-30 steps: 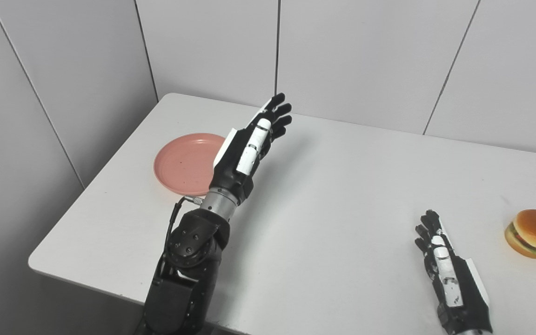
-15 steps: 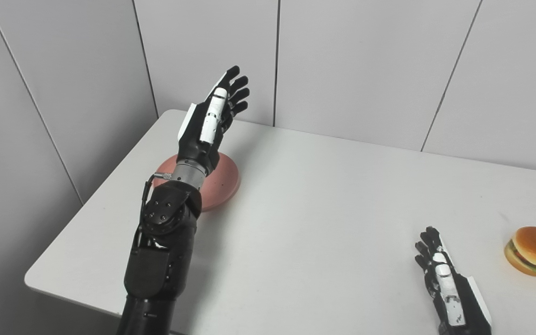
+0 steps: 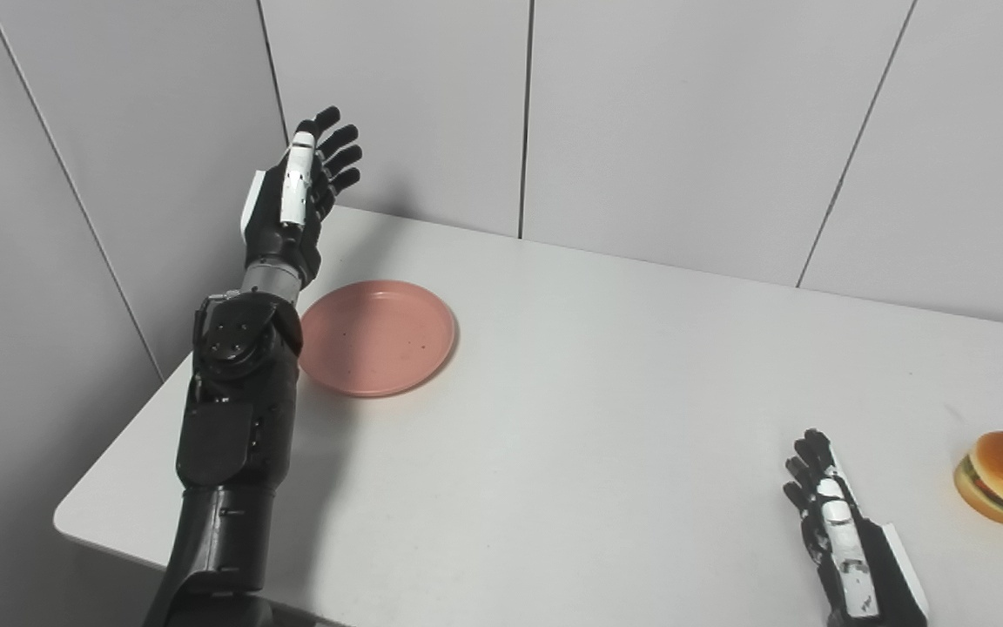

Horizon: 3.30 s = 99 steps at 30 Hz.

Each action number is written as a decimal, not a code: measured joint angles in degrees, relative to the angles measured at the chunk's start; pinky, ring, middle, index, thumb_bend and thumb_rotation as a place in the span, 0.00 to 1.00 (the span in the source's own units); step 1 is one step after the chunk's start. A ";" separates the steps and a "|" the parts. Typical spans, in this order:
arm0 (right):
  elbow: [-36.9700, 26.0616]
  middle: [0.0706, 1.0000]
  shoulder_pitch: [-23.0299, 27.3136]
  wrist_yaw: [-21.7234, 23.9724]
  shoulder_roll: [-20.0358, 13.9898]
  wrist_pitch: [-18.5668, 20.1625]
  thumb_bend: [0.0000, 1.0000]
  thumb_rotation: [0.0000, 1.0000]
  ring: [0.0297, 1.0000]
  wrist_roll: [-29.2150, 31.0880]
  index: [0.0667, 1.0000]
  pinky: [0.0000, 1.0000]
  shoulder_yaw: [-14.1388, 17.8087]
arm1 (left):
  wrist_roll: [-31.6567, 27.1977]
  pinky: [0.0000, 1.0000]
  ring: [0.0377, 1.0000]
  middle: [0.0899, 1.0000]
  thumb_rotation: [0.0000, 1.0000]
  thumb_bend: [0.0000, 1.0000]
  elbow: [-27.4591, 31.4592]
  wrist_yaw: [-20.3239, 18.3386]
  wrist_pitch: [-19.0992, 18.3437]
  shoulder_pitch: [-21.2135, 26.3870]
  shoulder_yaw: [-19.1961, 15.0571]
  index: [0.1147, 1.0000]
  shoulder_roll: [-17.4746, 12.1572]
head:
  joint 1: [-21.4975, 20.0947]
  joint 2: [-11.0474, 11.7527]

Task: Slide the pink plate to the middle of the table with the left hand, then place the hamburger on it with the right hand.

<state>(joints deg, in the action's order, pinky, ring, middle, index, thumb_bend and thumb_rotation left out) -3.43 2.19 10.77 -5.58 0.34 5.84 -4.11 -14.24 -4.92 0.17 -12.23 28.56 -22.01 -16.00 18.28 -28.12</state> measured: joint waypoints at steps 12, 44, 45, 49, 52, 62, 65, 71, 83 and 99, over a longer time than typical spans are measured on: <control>0.00 1.00 0.01 -0.01 0.01 0.00 0.17 1.00 0.99 0.13 1.00 1.00 0.01 | -1.82 0.88 0.87 0.86 1.00 0.33 -6.14 1.02 0.26 -0.03 -2.65 0.83 -3.34 | 0.17 -0.35; -0.20 1.00 -0.09 -0.02 -0.07 0.05 0.18 1.00 0.99 0.54 1.00 1.00 0.05 | -3.04 0.88 0.87 0.86 1.00 0.36 -23.78 0.79 9.02 -0.88 -3.58 0.84 -5.02 | -0.18 -1.32; -0.20 1.00 -0.09 -0.02 -0.07 0.05 0.18 1.00 0.99 0.53 1.00 1.00 0.06 | -2.96 0.89 0.88 0.87 1.00 0.37 -23.97 0.79 9.11 -0.91 -3.33 0.85 -5.02 | -0.26 -1.32; -0.20 1.00 -0.08 -0.13 -0.03 0.06 0.17 1.00 0.99 0.48 1.00 1.00 0.06 | -2.89 0.89 0.89 0.88 1.00 0.36 -25.79 0.63 9.83 -0.99 -2.15 0.85 -5.18 | -0.26 -1.32; -0.20 1.00 -0.09 -0.15 0.01 0.06 0.17 1.00 0.99 0.53 1.00 1.00 0.06 | -2.71 0.90 0.89 0.88 1.00 0.36 -27.30 -0.43 11.51 -1.50 -1.25 0.86 -5.31 | -0.35 -1.32; -0.39 1.00 -0.29 -0.24 0.05 0.09 0.16 1.00 0.99 0.44 1.00 1.00 0.12 | -1.85 0.89 0.87 0.86 1.00 0.36 -29.85 -0.85 13.19 -2.22 -0.35 0.83 -5.27 | -0.62 -1.58; -0.40 1.00 -0.29 -0.23 0.10 0.10 0.17 1.00 0.99 0.56 1.00 1.00 0.13 | -1.93 0.90 0.88 0.87 1.00 0.36 -29.75 -0.91 13.19 -2.42 -0.03 0.84 -4.98 | -0.88 -1.84; -0.66 1.00 -0.52 -0.23 0.15 0.18 0.16 1.00 0.99 0.63 1.00 1.00 0.16 | -1.92 0.88 0.87 0.85 1.00 0.36 -30.67 -0.80 13.57 -2.82 0.08 0.83 -4.47 | -0.79 -2.02; -0.76 0.99 -0.67 -0.24 0.17 0.17 0.17 1.00 0.98 0.69 1.00 1.00 0.17 | -1.83 0.88 0.86 0.85 1.00 0.36 -27.39 -0.08 13.81 -4.39 2.18 0.84 -2.36 | -1.32 -2.28; -0.71 0.99 -0.65 -0.26 0.30 0.15 0.17 1.00 0.97 -0.09 0.99 0.98 0.01 | -0.44 0.85 0.84 0.84 1.00 0.33 -24.56 1.18 12.88 -4.68 4.98 0.82 1.52 | -2.64 -3.34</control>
<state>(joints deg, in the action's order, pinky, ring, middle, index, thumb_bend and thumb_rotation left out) -4.14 1.54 10.51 -5.28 0.50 5.74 -4.10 -14.67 -29.48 1.34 0.65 23.89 -17.02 -14.48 15.64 -31.46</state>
